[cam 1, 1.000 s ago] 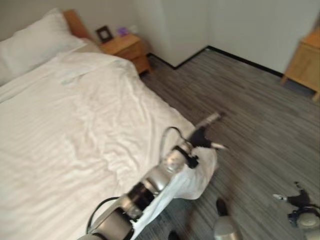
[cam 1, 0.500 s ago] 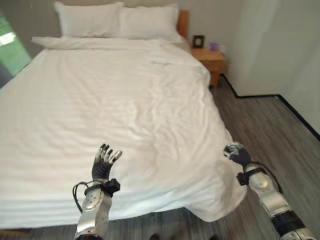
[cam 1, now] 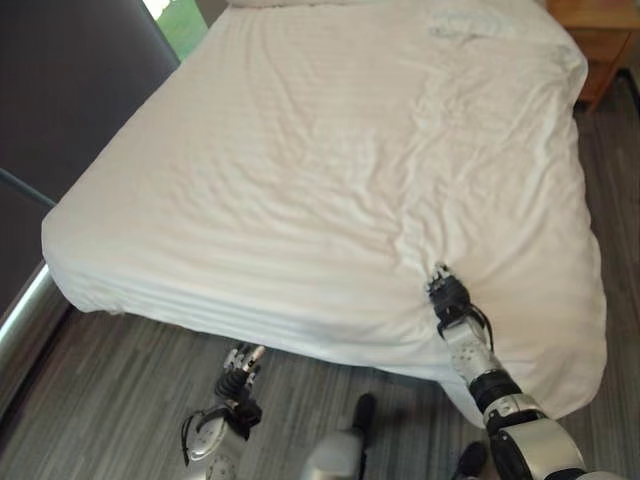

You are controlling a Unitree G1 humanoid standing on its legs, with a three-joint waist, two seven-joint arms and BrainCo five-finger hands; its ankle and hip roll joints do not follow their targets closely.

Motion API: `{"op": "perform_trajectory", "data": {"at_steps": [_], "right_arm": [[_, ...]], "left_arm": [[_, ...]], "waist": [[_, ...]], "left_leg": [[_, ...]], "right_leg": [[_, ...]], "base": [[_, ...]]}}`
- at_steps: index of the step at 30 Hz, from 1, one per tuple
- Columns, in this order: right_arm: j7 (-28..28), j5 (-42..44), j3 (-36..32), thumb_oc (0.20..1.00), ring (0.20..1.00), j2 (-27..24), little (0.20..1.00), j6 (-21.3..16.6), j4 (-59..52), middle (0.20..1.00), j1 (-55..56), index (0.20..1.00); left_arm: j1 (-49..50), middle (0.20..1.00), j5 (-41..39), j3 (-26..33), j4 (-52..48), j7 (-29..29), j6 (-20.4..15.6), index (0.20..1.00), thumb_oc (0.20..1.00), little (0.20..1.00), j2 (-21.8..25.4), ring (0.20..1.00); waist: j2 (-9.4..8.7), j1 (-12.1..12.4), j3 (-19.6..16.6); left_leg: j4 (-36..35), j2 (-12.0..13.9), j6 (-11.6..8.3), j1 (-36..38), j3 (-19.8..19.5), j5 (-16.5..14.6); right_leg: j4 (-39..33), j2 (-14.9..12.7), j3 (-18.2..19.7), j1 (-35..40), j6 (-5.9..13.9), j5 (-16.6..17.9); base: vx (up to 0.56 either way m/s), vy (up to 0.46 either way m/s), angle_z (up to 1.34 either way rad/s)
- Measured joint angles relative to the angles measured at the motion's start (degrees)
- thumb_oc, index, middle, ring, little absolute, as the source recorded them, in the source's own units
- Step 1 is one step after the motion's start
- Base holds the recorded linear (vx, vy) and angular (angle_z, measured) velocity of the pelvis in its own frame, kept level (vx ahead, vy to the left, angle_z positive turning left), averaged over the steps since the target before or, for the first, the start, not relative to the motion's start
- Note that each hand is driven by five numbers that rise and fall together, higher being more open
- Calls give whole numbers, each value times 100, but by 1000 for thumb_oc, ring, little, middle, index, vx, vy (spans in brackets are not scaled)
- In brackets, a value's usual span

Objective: Making the bed.

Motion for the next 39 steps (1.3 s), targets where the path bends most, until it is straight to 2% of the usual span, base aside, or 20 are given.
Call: {"op": "perform_trajectory", "data": {"at_steps": [7,12,15,17,18,19,21,22,24,26,27,28,29,31,34,35,36,37,38,39], "right_arm": [[292,-36,-114,200,200,3,200,-19,-573,200,685,200],[514,-658,-1077,200,200,-261,200,191,-693,200,2038,200],[97,-1022,-1793,200,200,-916,200,307,14,200,2855,200],[-49,-1289,-1922,200,200,-1345,200,296,253,200,3129,200],[-117,-1576,-1930,451,451,-1592,451,285,252,451,3445,451],[-137,-1641,-1921,1000,1000,-1717,1000,287,230,1000,3578,1000],[-222,-2156,-1724,1000,1000,-1609,1000,322,-397,1000,3865,1000],[-266,-2350,-1664,1000,1000,-1581,1000,322,-768,1000,3866,1000],[-295,-2843,-1457,1000,1000,-1439,1000,386,-1478,1000,3970,1000],[-289,-3305,-1093,1000,1000,-1096,1000,500,-2327,1000,4074,1000],[-264,-3433,-907,1000,1000,-875,1000,489,-2691,1000,4125,1000],[-221,-3647,-608,1000,1000,-634,1000,443,-2868,1000,3963,1000],[-267,-3826,-416,1000,1000,-717,1000,467,-2973,1000,3717,1000],[-239,-4275,58,1000,1000,-937,1000,437,-3214,1000,3040,1000],[-260,-4667,447,1000,1000,-1050,1000,499,-3391,1000,2965,1000],[-246,-4802,675,1000,1000,-1058,1000,508,-3466,1000,2941,1000],[-164,-5020,939,1000,1000,-1378,1000,429,-3705,1000,2898,1000],[-91,-5164,988,1000,1000,-1681,1000,392,-3944,1000,2971,1000],[-40,-5282,1001,1000,1000,-1674,1000,364,-3877,1000,3060,1000],[-23,-5372,1014,1000,1000,-1700,1000,485,-3816,1000,3140,1000]], "left_arm": [[-133,1000,44,-61,-547,-169,-3,1000,1000,1000,-51,1000],[-373,1000,53,9,-1656,-406,43,1000,1000,1000,195,1000],[-609,1000,100,-81,-2402,-580,50,1000,1000,1000,347,1000],[-820,1000,104,-156,-2516,-648,47,1000,1000,1000,503,1000],[-1065,1000,107,-274,-2385,-729,54,1000,1000,1000,485,1000],[-1177,1000,106,-292,-2317,-758,54,1000,1000,1000,408,1000],[-1503,1000,189,-597,-2397,-857,54,1000,1000,1000,290,1000],[-1520,1000,291,-699,-2471,-872,55,1000,1000,1000,276,1000],[-1643,1000,513,-916,-2365,-912,89,1000,1000,1000,-76,1000],[-1326,1000,722,-1168,-2430,-909,61,1000,1000,1000,-101,1000],[-1186,1000,754,-1253,-2364,-873,63,1000,1000,1000,39,1000],[-961,1000,861,-1340,-2129,-846,170,1000,1000,1000,115,1000],[-920,1000,983,-1418,-1897,-792,182,1000,1000,1000,77,1000],[-796,1000,1222,-1480,-1547,-727,361,1000,1000,1000,225,1000],[-802,1000,1381,-1208,-1217,-687,491,1000,1000,1000,303,1000],[-562,1000,1399,-1053,-1244,-680,510,1000,1000,1000,326,1000],[-308,1000,1432,-800,-1431,-675,506,1000,1000,1000,230,1000],[-380,1000,1434,-806,-1413,-674,517,1000,1000,1000,106,1000],[-539,1000,1433,-770,-1220,-675,519,1000,1000,1000,105,1000],[-648,1000,1432,-729,-1093,-631,531,1000,1000,1000,49,1000]], "waist": [[-81,-461,64],[-992,-1098,59],[-1378,-1356,95],[-1407,-1512,115],[-1380,-1752,137],[-1335,-1856,141],[-1091,-1954,420],[-977,-1858,486],[-440,-1995,654],[-179,-1890,665],[-254,-1805,658],[-444,-1690,466],[-357,-1623,385],[-267,-1359,313],[-900,-1167,193],[-1057,-1089,65],[-926,-959,-150],[-634,-1092,-175],[-905,-1112,-169],[-893,-1091,-159]], "left_leg": [[3,-81,-43,40,58,-36],[1,-149,2,383,569,-225],[6,-150,123,469,1163,-295],[5,-91,160,583,1582,-372],[2,-94,176,700,1741,-481],[-27,-73,170,758,1767,-537],[391,-25,487,781,1973,-800],[651,-29,745,657,2138,-947],[1055,284,924,506,2190,-1141],[1411,640,795,648,2435,-1143],[1560,757,846,788,2622,-1287],[1555,846,690,883,2862,-1385],[1487,846,585,922,2985,-1243],[1240,936,753,958,3281,-847],[1852,922,605,1110,3670,-810],[1943,870,357,1010,3880,-1060],[1142,778,371,977,4079,-960],[1007,1017,274,887,4052,-949],[1232,813,229,882,4123,-1032],[1418,886,189,789,4119,-1104]], "right_leg": [[31,-82,38,-16,41,-47],[27,-147,510,-13,94,-9],[70,-157,906,-331,132,302],[116,-70,1008,-555,100,590],[149,-81,1019,-528,103,647],[186,-87,1025,-511,105,645],[672,150,1007,-830,352,1185],[552,200,940,-894,34,1464],[3377,-205,352,-1440,-55,59],[5184,-239,275,-1445,-259,122],[5745,-254,263,-1306,-255,107],[5557,-179,50,-931,-158,198],[5133,20,-158,-887,-142,56],[3835,322,-736,-721,-230,-77],[2633,470,-1746,-197,-1285,-325],[2074,708,-1643,-189,-1243,-212],[1533,833,-1718,-183,-595,-408],[1547,957,-1647,-90,-825,-697],[1452,692,-1351,73,-791,-1107],[1145,757,-1283,149,-846,-1031]], "base": [[29,75,-2],[7,130,-47],[-49,63,-94],[-97,121,-137],[-134,168,-83],[-299,350,-68],[-229,288,-81],[-128,280,-120],[-137,405,-53],[-74,142,-46],[-166,2,-98],[-157,-2,-105],[-128,-21,-184],[-83,-29,-217],[-175,-118,-175],[-181,-377,-327],[-112,-378,-234],[-83,-340,-172],[-43,-213,-41],[-67,-288,-62]]}}
